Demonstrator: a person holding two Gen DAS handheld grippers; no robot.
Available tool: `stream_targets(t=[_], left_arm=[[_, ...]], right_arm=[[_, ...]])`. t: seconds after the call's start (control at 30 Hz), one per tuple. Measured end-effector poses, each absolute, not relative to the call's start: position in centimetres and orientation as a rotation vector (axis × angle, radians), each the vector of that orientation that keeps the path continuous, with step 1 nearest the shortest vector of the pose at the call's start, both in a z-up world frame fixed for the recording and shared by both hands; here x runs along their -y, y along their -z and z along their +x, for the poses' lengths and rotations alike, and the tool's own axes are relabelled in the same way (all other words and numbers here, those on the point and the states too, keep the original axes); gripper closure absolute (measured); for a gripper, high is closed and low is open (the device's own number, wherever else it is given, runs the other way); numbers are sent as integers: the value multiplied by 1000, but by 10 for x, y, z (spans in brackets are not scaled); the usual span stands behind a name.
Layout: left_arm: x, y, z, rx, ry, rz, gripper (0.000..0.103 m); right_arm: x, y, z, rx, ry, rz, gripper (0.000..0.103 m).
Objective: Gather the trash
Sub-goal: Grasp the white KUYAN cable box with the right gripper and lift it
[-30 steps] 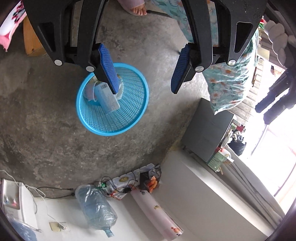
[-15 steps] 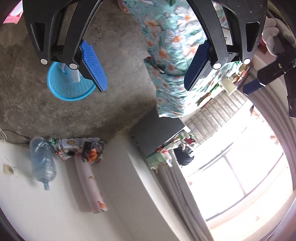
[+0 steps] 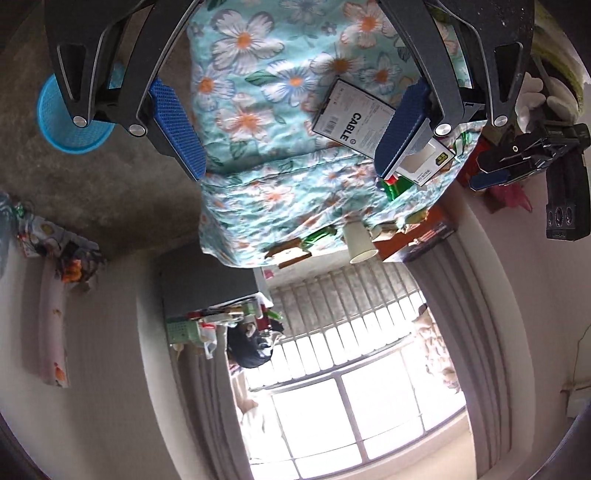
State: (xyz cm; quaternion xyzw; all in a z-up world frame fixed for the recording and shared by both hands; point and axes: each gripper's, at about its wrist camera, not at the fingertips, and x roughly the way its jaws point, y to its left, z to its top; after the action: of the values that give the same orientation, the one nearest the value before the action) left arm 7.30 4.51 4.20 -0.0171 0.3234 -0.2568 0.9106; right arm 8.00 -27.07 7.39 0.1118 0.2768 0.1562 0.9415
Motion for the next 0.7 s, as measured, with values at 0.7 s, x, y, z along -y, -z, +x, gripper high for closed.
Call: stream_targets(t=[0.7], left_arm=[[-163,18,60,-806,380,-214,16]], right_arm=[[85,-21,143,-874,-750,-437,8]])
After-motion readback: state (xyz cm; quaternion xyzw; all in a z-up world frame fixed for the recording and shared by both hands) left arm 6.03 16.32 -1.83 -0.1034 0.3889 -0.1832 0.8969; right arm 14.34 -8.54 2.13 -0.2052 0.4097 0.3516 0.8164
